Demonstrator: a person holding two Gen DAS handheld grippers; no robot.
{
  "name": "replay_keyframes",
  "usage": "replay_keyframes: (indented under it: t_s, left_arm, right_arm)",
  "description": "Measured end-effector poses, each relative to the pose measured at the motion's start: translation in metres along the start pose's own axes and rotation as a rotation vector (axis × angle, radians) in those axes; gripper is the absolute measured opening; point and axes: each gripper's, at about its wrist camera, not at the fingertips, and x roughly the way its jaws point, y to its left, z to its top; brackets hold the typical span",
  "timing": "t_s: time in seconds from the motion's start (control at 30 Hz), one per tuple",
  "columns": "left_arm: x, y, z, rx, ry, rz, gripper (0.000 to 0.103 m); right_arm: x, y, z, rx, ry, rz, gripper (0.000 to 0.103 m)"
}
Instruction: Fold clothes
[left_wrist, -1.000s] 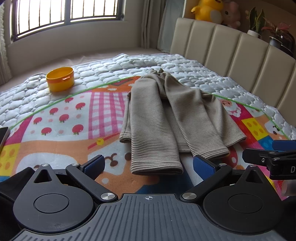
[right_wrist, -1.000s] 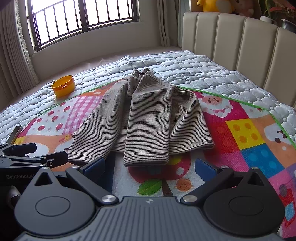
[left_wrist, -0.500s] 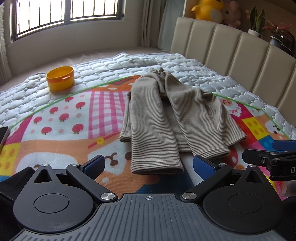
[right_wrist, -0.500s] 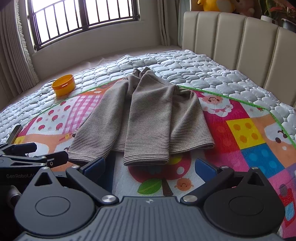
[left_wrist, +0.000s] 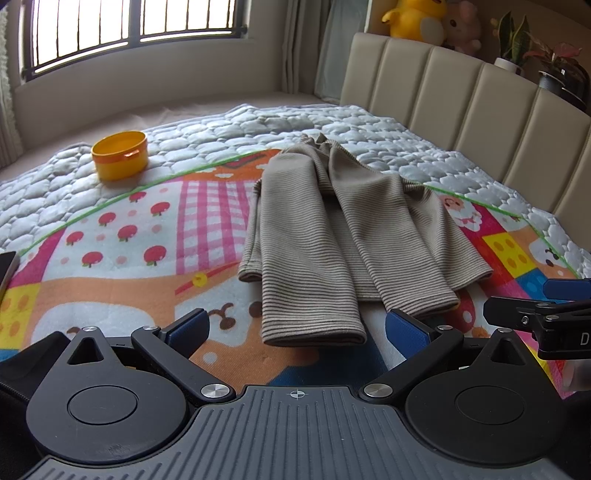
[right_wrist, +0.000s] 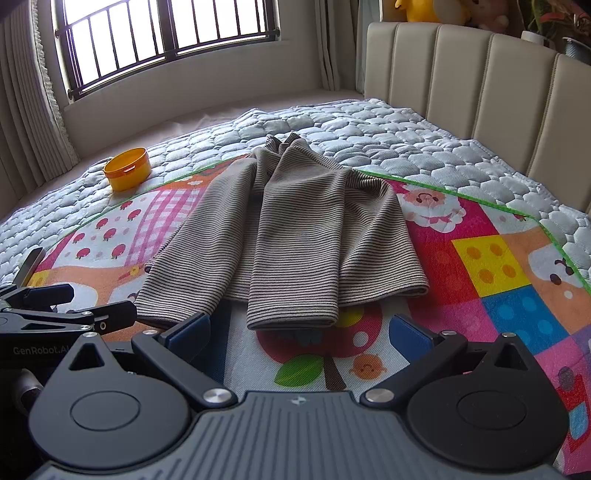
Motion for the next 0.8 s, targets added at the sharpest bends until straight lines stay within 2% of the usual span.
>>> replay_keyframes:
  t_s: [0.27,0.5,0.57,0.7,0.8]
  left_arm:
    - [0.0,-0.001,0.0,0.002,0.001,0.001,0.103]
    - [0.004,0.001,0.005,-0.007,0.029,-0.001,0.103]
    - [0.007,0.002,0.009,-0.006,0.04,-0.013,0.103]
    - [0.017,0.003,0.023,-0.014,0.051,-0.047,0.103]
    - [0.033,0.003,0.041,-0.002,0.049,-0.069,0.103]
  right_arm:
    - [-0.001,0.002,0.0,-0.008,0.008,-0.002,0.103]
    - [0.004,-0.002,0.009,0.006,0.052,0.025,0.103]
    - [0.008,-0.007,0.015,0.033,0.063,0.035,0.103]
    - [0.023,-0.015,0.031,0.044,0.067,-0.018,0.103]
    - [0.045,-0.025,0.047,0.073,0.088,-0.018,0.103]
